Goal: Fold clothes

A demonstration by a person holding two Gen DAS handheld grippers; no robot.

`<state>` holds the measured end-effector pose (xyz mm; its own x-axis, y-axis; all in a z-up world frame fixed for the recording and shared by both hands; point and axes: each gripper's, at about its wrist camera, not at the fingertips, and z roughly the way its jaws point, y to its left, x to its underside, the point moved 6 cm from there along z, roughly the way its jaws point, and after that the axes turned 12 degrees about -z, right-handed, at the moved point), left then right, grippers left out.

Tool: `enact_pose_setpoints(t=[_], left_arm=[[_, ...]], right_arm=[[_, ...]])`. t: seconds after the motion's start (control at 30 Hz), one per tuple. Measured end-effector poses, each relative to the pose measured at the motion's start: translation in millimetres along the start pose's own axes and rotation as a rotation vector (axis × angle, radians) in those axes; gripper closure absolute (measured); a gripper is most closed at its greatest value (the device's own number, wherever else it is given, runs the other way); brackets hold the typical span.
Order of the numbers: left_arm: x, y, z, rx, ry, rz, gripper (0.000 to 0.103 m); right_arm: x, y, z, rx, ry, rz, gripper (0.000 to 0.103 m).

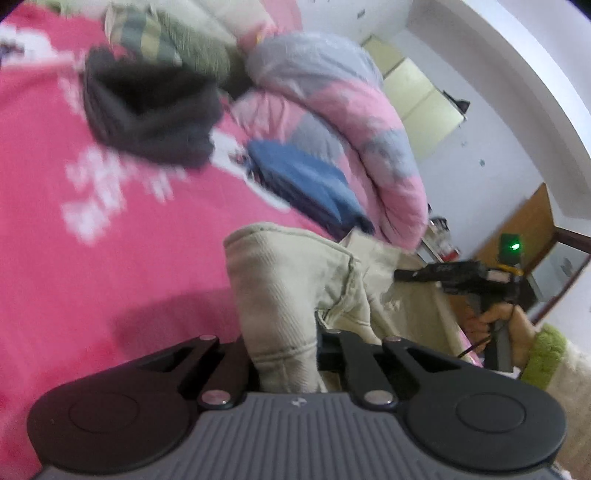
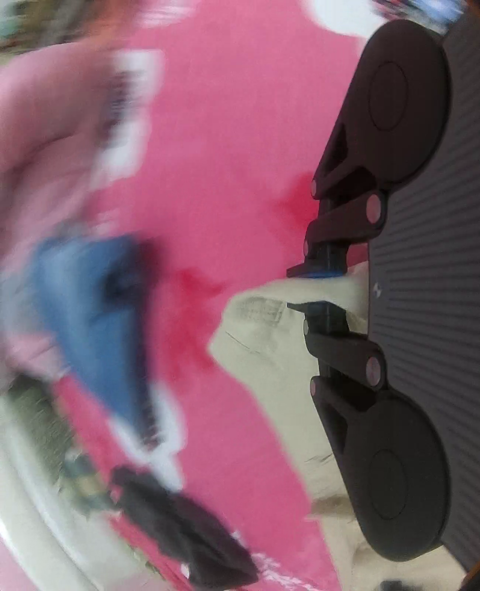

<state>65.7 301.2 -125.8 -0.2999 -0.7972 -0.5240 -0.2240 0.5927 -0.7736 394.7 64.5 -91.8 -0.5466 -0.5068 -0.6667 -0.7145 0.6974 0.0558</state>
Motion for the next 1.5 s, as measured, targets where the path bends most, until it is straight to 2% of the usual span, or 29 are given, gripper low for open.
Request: enact_pose_setpoints(t=[0.13,0.17,0.27,0.33,0.4,0.47,0.5,0.53,0.63,0.73,0.87,0.97,1.03,1.1,1.17,1.3,1.4,1.5], left_arm=[[-41,1,-9,-0.032,-0.140,0.020,0.098],[-50,5,-7,-0.044,-0.153,0.008,0.098],[-57,29,12,-0.144,-0.112,-0.047,0.097],[-61,46,24,-0.209,-0.084,-0.084,0.094],[-62,55,22,-0.181,-0.071,-0.145,0.090],[-64,55,18,-0.176,-0.089,-0.139,0.085],[-64,55,19,-0.179,-0.088,-0.132,0.085],[-64,54,18,-0.178,-0.090,-0.133,0.085],[-64,54,13,-0.175,-0.112,-0.136,0.079],[-64,54,2,-0.193,-0.170,-0.137,0.071],[-67,54,-20,-0.256,-0.269,-0.127,0.064],[-69,46,-24,-0.276,-0.288,-0.090,0.062],[-69,44,-18,-0.305,-0.270,-0.065,0.062],[-67,46,-12,-0.335,-0.252,-0.059,0.063],[-63,50,-13,-0.343,-0.248,-0.061,0.063],[-60,53,-11,-0.344,-0.250,-0.054,0.063],[-60,54,-10,-0.343,-0.252,-0.051,0.063],[-61,55,-9,-0.338,-0.254,-0.053,0.063]], right_arm=[[-45,18,1,-0.001,-0.125,-0.052,0.095],[-57,23,1,-0.001,-0.156,-0.065,0.095],[-90,37,0,-0.001,-0.250,-0.104,0.095],[-92,40,26,0.007,-0.212,-0.099,0.094],[-87,41,59,0.017,-0.143,-0.084,0.090],[-79,40,92,0.032,-0.061,-0.068,0.069],[-73,36,102,0.042,-0.026,-0.050,0.065],[-69,33,107,0.051,-0.012,-0.027,0.056],[-70,25,90,0.057,-0.057,0.039,0.045],[-79,28,53,0.058,-0.112,0.045,0.043],[-90,73,-3,0.003,-0.201,-0.111,0.043],[-90,112,-32,-0.089,-0.249,-0.197,0.044],[-84,140,-30,-0.216,-0.211,-0.226,0.045],[-71,165,-16,-0.319,-0.137,-0.260,0.049],[-56,186,2,-0.391,-0.063,-0.304,0.058],[-38,204,37,-0.418,0.045,-0.378,0.061],[-38,194,61,-0.423,0.109,-0.353,0.061],[-36,194,70,-0.463,0.141,-0.351,0.058]])
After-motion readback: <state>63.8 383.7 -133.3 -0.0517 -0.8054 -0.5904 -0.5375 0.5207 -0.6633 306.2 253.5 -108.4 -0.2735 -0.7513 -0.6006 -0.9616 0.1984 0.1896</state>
